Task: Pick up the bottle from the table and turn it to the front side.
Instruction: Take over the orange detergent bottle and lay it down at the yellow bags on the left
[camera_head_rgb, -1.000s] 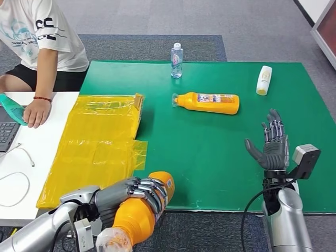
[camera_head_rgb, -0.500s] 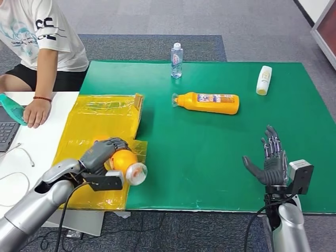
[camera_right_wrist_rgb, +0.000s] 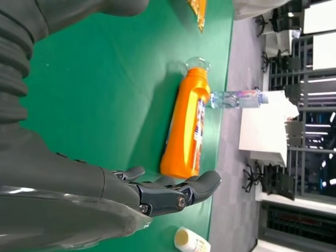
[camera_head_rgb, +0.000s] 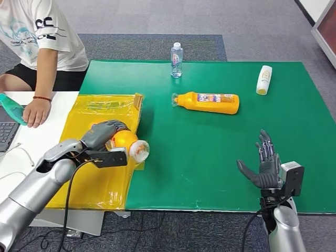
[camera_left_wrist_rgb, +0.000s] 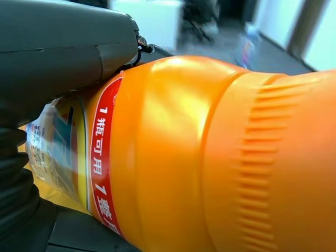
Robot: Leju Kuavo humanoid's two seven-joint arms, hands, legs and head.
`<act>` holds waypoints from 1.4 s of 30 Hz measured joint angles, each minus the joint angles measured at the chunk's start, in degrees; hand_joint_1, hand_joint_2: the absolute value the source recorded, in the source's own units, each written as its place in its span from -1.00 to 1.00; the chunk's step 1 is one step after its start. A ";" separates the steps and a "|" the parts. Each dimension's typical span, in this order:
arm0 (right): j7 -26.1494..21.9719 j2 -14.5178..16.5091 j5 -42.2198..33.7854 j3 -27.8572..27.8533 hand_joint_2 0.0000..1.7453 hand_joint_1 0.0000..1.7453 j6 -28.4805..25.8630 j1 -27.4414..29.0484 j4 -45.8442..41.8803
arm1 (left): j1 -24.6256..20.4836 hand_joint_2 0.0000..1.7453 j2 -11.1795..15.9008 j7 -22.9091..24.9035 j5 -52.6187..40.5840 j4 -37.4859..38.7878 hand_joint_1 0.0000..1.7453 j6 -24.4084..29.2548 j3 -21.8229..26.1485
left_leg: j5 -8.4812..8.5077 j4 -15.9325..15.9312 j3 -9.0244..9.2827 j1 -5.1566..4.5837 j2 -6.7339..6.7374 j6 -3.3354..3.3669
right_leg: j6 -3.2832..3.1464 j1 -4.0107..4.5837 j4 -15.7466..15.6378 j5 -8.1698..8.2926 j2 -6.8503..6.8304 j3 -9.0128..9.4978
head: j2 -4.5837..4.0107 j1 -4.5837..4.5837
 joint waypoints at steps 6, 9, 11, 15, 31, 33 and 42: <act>-0.51 0.00 -0.38 4.40 1.00 -1.00 1.20 -4.95 6.86 | -20.16 1.00 9.45 -4.64 21.93 2.52 1.00 -31.09 -11.85 | 0.22 0.00 -0.17 0.14 0.15 -0.24 | -0.32 0.16 0.03 0.30 0.15 -0.31 | 0.00 -0.02; -0.33 0.06 -1.55 7.76 1.00 -1.00 1.37 -7.43 10.38 | -31.77 1.00 13.58 4.62 41.46 2.58 1.00 -40.31 -22.03 | 0.25 0.00 -0.16 0.16 0.16 -0.27 | -0.32 0.18 0.05 0.31 0.15 -0.29 | 0.00 -0.02; 0.08 0.22 -2.04 9.89 1.00 -1.00 1.27 -8.81 12.03 | -38.05 1.00 15.33 10.27 52.41 2.38 1.00 -41.63 -28.76 | 0.26 0.00 -0.15 0.16 0.15 -0.28 | -0.33 0.18 0.07 0.30 0.15 -0.26 | 0.00 -0.01; 0.87 0.62 -2.88 13.60 1.00 -1.00 0.49 -11.04 14.27 | -47.43 1.00 17.34 19.82 68.99 1.22 1.00 -42.40 -40.60 | 0.25 0.00 -0.15 0.16 0.14 -0.28 | -0.33 0.17 0.08 0.30 0.15 -0.23 | 0.00 -0.01; 2.80 1.82 -3.99 19.86 1.00 -1.00 -2.51 -14.32 15.95 | -49.92 1.00 15.33 28.62 61.36 5.82 1.00 -44.73 -52.34 | 0.35 0.00 -0.18 0.16 0.12 -0.28 | -0.33 0.18 0.08 0.34 0.12 -0.25 | 0.00 -0.01; 2.99 1.87 -3.97 20.15 1.00 -1.00 -2.68 -14.32 15.95 | -48.85 1.00 14.83 26.80 59.34 6.77 1.00 -44.28 -52.76 | 0.34 0.00 -0.20 0.16 0.12 -0.28 | -0.33 0.18 0.08 0.34 0.12 -0.26 | 0.00 -0.01; 3.19 2.10 -3.81 21.35 1.00 -1.00 -2.66 -14.32 15.95 | -45.35 1.00 13.75 20.11 55.98 9.80 1.00 -41.14 -53.37 | 0.35 0.00 -0.30 0.17 0.12 -0.28 | -0.33 0.19 0.09 0.34 0.13 -0.37 | 0.00 -0.02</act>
